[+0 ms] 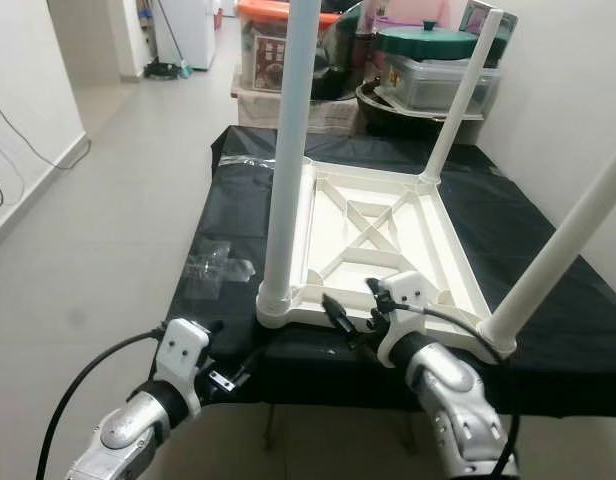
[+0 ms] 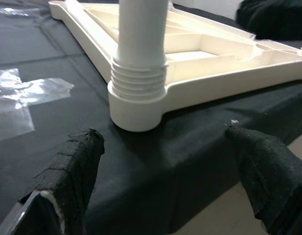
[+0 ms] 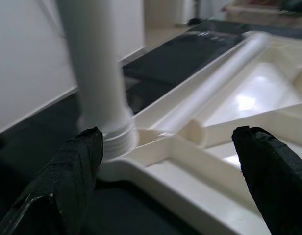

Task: Building children table

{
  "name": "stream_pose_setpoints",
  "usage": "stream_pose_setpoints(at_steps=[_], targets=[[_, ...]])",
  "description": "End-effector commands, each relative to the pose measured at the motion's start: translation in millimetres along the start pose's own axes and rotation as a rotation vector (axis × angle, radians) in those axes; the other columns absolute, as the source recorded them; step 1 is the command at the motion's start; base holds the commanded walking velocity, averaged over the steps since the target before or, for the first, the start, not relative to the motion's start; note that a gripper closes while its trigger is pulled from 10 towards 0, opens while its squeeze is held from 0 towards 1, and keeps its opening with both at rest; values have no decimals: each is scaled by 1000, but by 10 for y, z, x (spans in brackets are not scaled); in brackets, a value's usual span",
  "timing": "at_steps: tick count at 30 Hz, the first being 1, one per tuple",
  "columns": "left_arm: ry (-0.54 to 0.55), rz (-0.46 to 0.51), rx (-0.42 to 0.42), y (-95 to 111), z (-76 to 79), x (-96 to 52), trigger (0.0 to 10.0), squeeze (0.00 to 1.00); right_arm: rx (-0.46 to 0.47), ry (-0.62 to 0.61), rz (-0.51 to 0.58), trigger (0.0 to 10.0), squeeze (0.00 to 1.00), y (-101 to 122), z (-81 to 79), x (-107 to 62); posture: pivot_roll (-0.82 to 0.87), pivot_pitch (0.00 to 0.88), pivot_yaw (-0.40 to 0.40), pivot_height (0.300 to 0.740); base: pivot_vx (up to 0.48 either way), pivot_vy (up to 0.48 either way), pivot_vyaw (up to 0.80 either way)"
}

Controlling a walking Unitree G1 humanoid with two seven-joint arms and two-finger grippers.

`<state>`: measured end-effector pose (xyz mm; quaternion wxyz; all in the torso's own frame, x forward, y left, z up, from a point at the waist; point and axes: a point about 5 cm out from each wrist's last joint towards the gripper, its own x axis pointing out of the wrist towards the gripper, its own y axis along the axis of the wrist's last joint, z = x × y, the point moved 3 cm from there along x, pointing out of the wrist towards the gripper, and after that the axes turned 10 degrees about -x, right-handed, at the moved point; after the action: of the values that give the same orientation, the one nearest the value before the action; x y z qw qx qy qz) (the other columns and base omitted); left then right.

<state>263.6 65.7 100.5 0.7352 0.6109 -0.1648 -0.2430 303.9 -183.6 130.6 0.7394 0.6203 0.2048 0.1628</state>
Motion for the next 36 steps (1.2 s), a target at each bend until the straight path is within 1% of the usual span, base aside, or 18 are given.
stream_pose_setpoints(at_steps=[1, 2, 3, 4, 6, 7, 8, 9, 10, 11, 13, 15, 17, 20, 24, 27, 32, 36], targets=[[-15, -10, -9, -9, 24, -17, 10000, 0, 7, 26, -17, 10000, 906, -31, -15, 5, 112, 0, -108, 740, 0, 0, 0], [-54, -21, -18, -28, 76, -41, 10000, 0, 5, 84, -9, 10000, 0, 19, -11, 38, 115, 0, -108, 740, 0, 0, 0], [-54, -21, -18, -28, 76, -41, 10000, 0, 5, 84, -9, 10000, 0, 19, -11, 38, 115, 0, -108, 740, 0, 0, 0], [-95, -32, -22, -44, 129, -69, 10000, 0, 3, 157, 6, 10000, 0, 95, -26, 85, 121, 0, -111, 740, 0, 0, 0], [-95, -32, -22, -44, 129, -69, 10000, 0, 3, 157, 6, 10000, 0, 95, -26, 85, 121, 0, -111, 740, 0, 0, 0], [-122, -37, -20, -50, 163, -93, 10000, 0, 3, 222, 20, 10000, 0, 164, -51, 145, 123, 0, -113, 740, 0, 0, 0], [-132, -38, -20, -45, 181, -118, 10000, 0, -3, 274, 35, 10000, 0, 229, -84, 245, 128, 0, -118, 740, 0, 0, 0], [-132, -38, -20, -45, 181, -118, 10000, 0, -3, 274, 35, 10000, 0, 229, -84, 245, 128, 0, -118, 740, 0, 0, 0], [-132, -36, -20, -38, 184, -131, 10000, 0, -8, 300, 44, 10000, 0, 265, -108, 311, 128, 0, -118, 740, 0, 0, 0], [-132, -36, -20, -38, 184, -131, 10000, 0, -8, 300, 44, 10000, 0, 265, -108, 311, 128, 0, -118, 740, 0, 0, 0], [-123, -26, -8, -12, 190, -159, 10000, 0, -11, 326, 55, 10000, 0, 315, -139, 426, 134, 0, -127, 740, 0, 0, 0], [-123, -26, -8, -12, 190, -159, 10000, 0, -11, 326, 55, 10000, 0, 315, -139, 426, 134, 0, -127, 740, 0, 0, 0], [-100, -9, 13, 26, 187, -187, 10000, 0, -9, 348, 77, 10000, 0, 390, -161, 512, 137, 0, -133, 740, 0, 0, 0], [-86, -2, 23, 41, 175, -198, 10000, 0, -10, 355, 84, 10000, 0, 422, -167, 546, 136, 0, -134, 740, 0, 0, 0], [8, 35, 57, 109, 75, -235, 10000, 0, -17, 359, 101, 10000, 0, 514, -153, 668, 135, 20, -139, 740, 0, 0, 0], [16, 42, 65, 124, 67, -241, 10000, 0, -19, 363, 105, 10000, 0, 528, -149, 692, 135, 20, -139, 740, 0, 0, 0], [68, 84, 103, 205, 27, -270, 10000, 0, -29, 354, 133, 10000, 0, 643, -149, 828, 132, 37, -143, 740, 0, 0, 0], [75, 93, 110, 225, 31, -279, 10000, 0, -29, 357, 139, 10000, 0, 667, -162, 873, 130, 43, -142, 740, 0, 0, 0]])
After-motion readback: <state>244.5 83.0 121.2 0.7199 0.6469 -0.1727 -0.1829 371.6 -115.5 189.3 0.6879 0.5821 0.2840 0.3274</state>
